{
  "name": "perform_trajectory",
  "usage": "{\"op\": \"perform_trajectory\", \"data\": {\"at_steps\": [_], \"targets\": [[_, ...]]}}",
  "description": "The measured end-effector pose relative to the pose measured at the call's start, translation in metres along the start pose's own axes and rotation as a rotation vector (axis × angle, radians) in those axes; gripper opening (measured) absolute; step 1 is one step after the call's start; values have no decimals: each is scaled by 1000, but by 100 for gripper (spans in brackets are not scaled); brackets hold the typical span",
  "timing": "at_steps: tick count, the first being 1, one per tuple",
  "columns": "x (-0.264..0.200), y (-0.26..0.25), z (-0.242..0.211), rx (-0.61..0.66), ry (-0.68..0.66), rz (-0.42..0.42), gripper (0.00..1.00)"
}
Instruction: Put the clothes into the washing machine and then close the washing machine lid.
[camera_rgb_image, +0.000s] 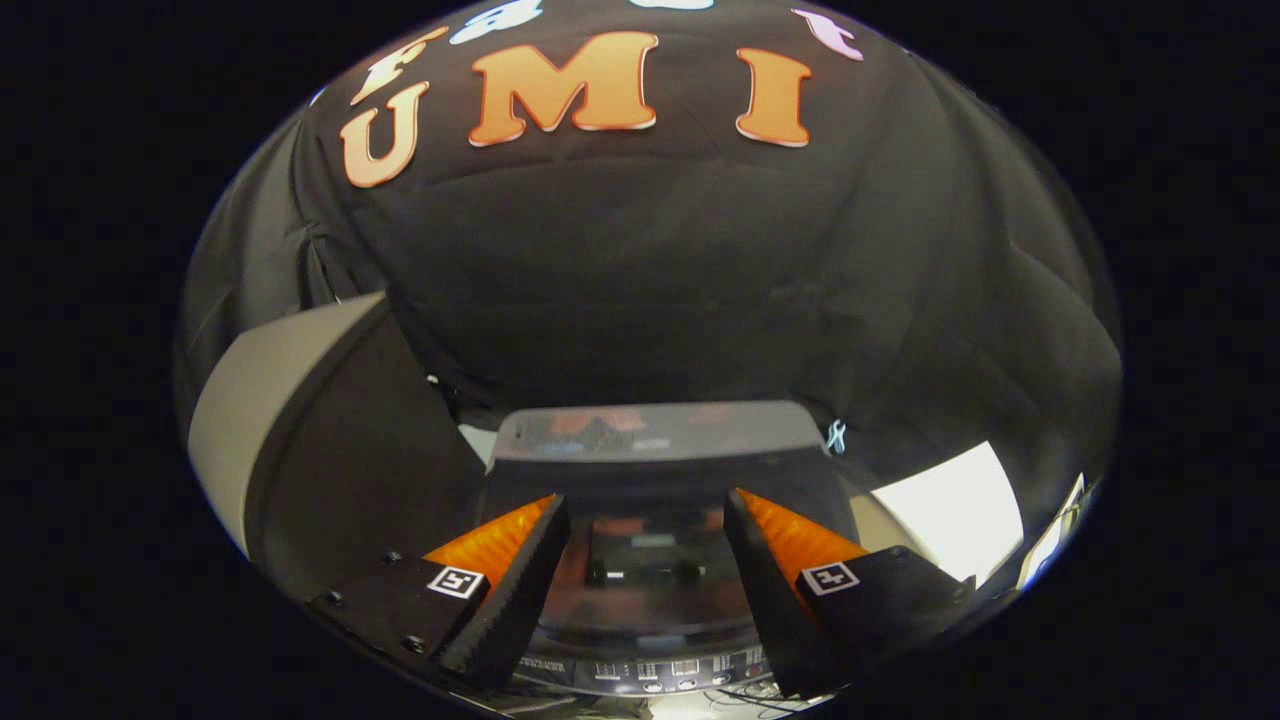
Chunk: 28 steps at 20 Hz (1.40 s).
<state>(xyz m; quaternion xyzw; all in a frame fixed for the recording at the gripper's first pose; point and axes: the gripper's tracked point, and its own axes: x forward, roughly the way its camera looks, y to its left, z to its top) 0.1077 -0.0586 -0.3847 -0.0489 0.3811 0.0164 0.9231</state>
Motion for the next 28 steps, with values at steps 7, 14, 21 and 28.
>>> {"op": "perform_trajectory", "data": {"at_steps": [7,14,21,28], "targets": [[-6,-17,-30,33,44,-32,100],[-24,-36,-4,45,-20,-54,99],[-45,-46,50,44,-116,-62,99],[-77,-51,116,85,-231,-54,99]]}}
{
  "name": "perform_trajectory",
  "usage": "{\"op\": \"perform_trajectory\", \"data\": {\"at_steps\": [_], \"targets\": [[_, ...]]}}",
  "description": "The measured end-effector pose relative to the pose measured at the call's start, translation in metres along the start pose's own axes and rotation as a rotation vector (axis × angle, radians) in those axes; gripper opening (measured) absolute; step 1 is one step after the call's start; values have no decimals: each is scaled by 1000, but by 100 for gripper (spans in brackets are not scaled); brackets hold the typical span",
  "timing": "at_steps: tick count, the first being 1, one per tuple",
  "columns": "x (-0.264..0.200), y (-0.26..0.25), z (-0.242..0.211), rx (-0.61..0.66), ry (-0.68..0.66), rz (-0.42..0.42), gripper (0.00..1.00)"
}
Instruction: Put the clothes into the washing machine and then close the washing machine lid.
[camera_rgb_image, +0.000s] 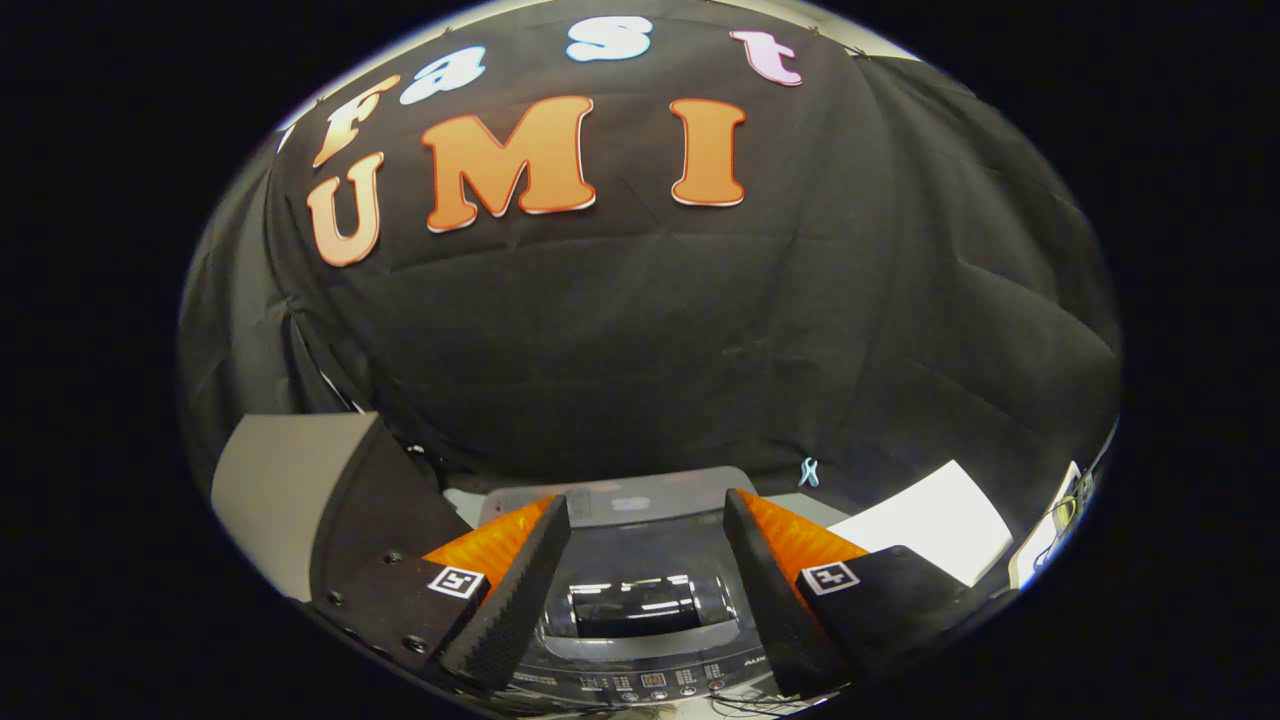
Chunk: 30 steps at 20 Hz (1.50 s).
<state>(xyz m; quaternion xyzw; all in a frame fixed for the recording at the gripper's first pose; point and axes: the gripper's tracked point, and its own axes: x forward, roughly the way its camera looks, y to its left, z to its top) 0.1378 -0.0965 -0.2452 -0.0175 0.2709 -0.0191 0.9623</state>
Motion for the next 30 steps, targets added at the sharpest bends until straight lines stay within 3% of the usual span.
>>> {"op": "perform_trajectory", "data": {"at_steps": [12,18,30], "targets": [[-98,12,153,-14,-324,3,99],[-123,10,181,-8,-386,-16,99],[-132,17,180,10,-384,-11,99]]}}
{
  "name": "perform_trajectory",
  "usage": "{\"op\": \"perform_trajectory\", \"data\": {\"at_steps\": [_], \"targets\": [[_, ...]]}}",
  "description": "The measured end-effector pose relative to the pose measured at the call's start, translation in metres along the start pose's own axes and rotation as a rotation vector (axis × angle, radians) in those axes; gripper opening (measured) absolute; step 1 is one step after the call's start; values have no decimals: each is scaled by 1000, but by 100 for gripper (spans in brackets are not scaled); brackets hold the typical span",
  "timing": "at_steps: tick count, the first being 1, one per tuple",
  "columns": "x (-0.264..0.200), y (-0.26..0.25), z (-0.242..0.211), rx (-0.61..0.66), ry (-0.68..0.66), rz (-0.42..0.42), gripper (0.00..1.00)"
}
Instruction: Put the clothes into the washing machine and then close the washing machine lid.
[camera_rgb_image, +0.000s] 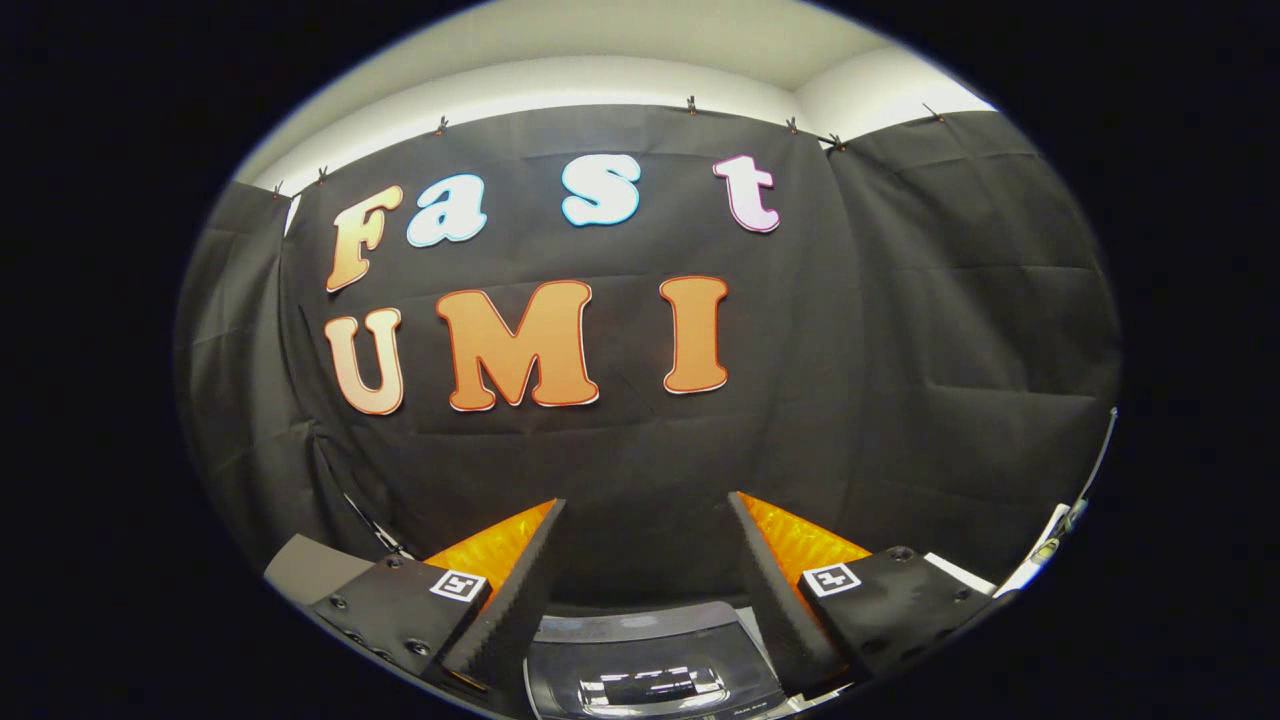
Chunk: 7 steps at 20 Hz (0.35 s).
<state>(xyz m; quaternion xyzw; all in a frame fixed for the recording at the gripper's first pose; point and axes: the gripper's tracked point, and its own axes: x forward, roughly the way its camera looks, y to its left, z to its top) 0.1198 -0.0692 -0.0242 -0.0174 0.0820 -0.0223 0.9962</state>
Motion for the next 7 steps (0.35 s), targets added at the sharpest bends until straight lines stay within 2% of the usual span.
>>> {"op": "perform_trajectory", "data": {"at_steps": [7], "targets": [[-2,6,-2,-10,9,2,99]]}}
